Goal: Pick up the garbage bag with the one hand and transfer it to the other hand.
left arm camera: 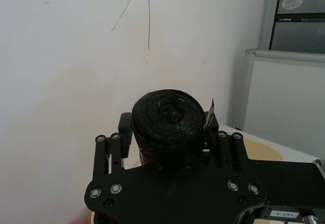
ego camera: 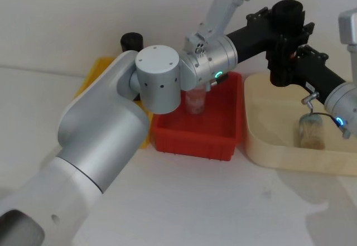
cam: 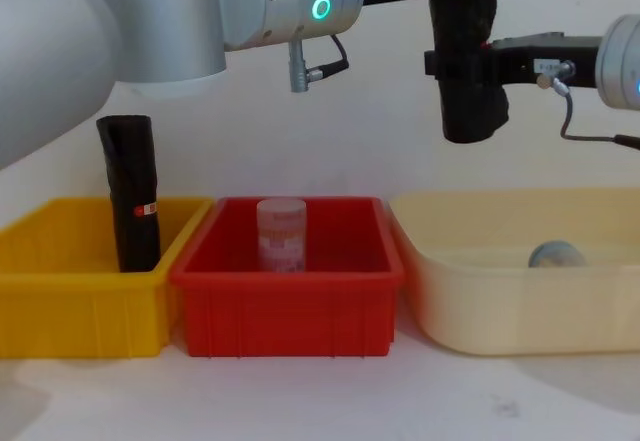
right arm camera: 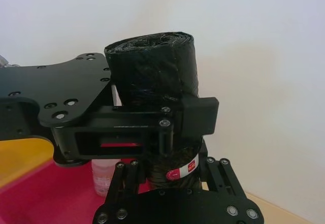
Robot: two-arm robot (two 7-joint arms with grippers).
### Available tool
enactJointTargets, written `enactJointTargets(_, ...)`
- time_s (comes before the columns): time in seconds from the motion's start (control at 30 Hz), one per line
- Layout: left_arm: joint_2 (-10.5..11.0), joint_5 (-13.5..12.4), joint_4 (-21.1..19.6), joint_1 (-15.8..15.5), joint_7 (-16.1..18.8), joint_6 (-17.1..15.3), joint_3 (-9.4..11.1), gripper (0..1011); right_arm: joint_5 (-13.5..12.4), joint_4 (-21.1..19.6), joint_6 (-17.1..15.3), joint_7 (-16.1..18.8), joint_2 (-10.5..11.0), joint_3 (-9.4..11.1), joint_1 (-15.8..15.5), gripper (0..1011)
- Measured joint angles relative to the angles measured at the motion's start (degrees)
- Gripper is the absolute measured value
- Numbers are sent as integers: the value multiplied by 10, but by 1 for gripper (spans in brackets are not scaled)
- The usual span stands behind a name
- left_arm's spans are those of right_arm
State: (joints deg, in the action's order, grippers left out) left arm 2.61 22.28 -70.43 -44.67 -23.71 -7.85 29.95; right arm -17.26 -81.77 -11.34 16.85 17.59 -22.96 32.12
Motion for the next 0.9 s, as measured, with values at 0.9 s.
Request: enactJointTargets(0.9, 0, 0, 0, 0, 0, 0, 0, 1000, 3, -5, -21, -68, 13, 77, -15, 590)
